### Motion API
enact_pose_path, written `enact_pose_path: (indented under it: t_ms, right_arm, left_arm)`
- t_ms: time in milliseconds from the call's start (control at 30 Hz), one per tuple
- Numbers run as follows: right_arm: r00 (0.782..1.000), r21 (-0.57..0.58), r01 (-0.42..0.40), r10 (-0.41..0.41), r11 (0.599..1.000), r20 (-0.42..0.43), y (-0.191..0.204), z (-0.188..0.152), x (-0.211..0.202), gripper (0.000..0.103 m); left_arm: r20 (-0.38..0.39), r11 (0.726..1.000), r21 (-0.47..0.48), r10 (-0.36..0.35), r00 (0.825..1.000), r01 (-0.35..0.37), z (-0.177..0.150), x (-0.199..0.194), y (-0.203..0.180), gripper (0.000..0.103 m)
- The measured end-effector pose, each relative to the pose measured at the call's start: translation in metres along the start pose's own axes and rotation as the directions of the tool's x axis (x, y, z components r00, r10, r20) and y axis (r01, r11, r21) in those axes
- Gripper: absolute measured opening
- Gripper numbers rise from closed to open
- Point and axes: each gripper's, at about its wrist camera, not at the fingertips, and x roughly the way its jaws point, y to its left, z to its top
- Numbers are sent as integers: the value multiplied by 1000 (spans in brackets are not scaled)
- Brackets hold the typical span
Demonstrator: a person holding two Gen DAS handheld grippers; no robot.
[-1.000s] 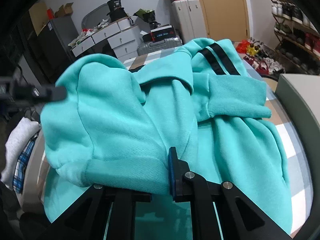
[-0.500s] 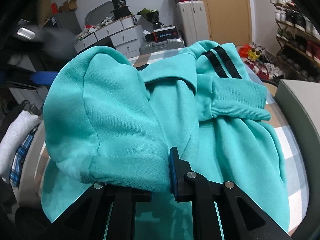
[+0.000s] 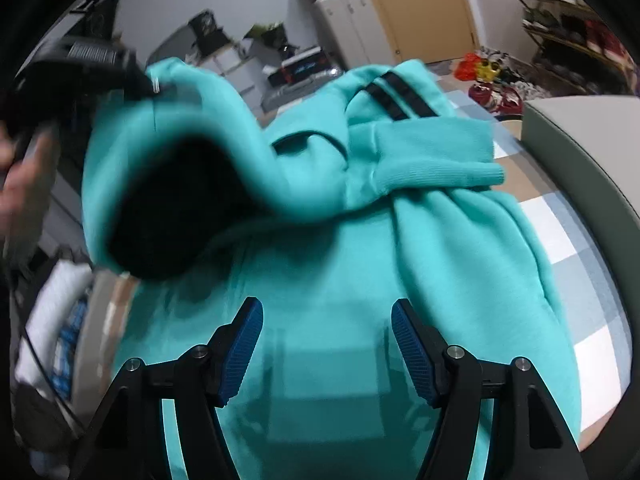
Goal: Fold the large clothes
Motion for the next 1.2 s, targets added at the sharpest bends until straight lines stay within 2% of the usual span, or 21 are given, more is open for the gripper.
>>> enact_pose_path:
  t_ms: [33,100,167,200,233,267,300,333,400,433,467,533,567,633,733,833,967,1033,1133,1167,1200]
  right_arm:
    - [1000,14,-3,3,1000,6,-2,1,-1,68]
    - [1000,37,-1,1,999,13,-6,3,-1,68]
    - [1000,40,7,-7,999,10,-9,6,-1,68]
    - [1000,41,14,-14,999,12,-8,7,0,68]
    - [1000,41,16,-17,999,15,-9,8,-1,68]
    - [1000,42,20,-20,999,20,-9,9,-2,68]
    - [999,44,20,-21,999,27,-10,10,-4,68]
    - [999,46,14,-15,999,35,-11,9,-6,68]
    - [999,56,11,-13,998,43,-13,8,-8,68]
    - [999,67,11,-14,998,48,-15,8,-10,68]
    - [999,78,10,-14,997,50,-16,7,-11,68]
    - [998,120,1,-9,993,60,-20,5,-14,68]
    - [998,141,-5,-3,990,61,-22,4,-15,68]
    - [998,167,-29,21,986,53,-23,2,-15,68]
    - [996,175,-91,85,980,39,-18,1,-12,68]
    - [977,210,-212,203,955,61,-15,4,-8,68]
    - [956,300,-289,293,909,31,-15,19,18,68]
    - [947,332,-296,320,896,-19,-13,31,40,68]
    - [968,320,-191,232,928,-92,-6,49,69,68]
    - [971,317,-172,215,933,-106,-5,54,76,60]
    - [973,320,-155,201,935,-117,-5,59,83,51]
  left_arm:
    - [64,1000,0,14,998,-14,20,-16,-3,4]
    - [194,1000,-13,18,981,-15,55,-50,-6,4]
    - [344,999,-46,31,938,-16,82,-90,-6,4]
    - [426,997,-78,15,905,20,88,-110,-1,4]
    - [472,994,-96,1,882,50,82,-117,5,4]
    - [534,990,-97,-37,845,104,69,-123,12,4]
    - [569,987,-89,-57,821,130,54,-122,18,4]
    - [574,986,-74,-79,815,148,30,-112,22,4]
    - [485,986,-64,-102,869,152,-21,-71,29,4]
    - [452,984,-69,-118,884,166,-38,-55,32,4]
    - [381,983,-75,-130,915,170,-68,-27,39,4]
    - [273,981,-105,-127,953,161,-108,14,47,4]
    - [239,978,-119,-140,961,173,-122,26,54,4]
    - [238,970,-160,-143,961,184,-137,27,58,4]
    - [251,971,-142,-150,956,190,-141,14,58,4]
    - [267,980,-109,-129,955,163,-145,9,49,4]
    - [274,968,-115,-185,944,223,-150,18,58,6]
    - [258,965,-115,-201,945,236,-150,20,57,18]
    - [278,951,-158,-214,936,265,-150,7,70,40]
    - [300,947,-177,-207,931,268,-148,1,76,56]
    - [323,943,-189,-204,924,274,-149,-3,82,67]
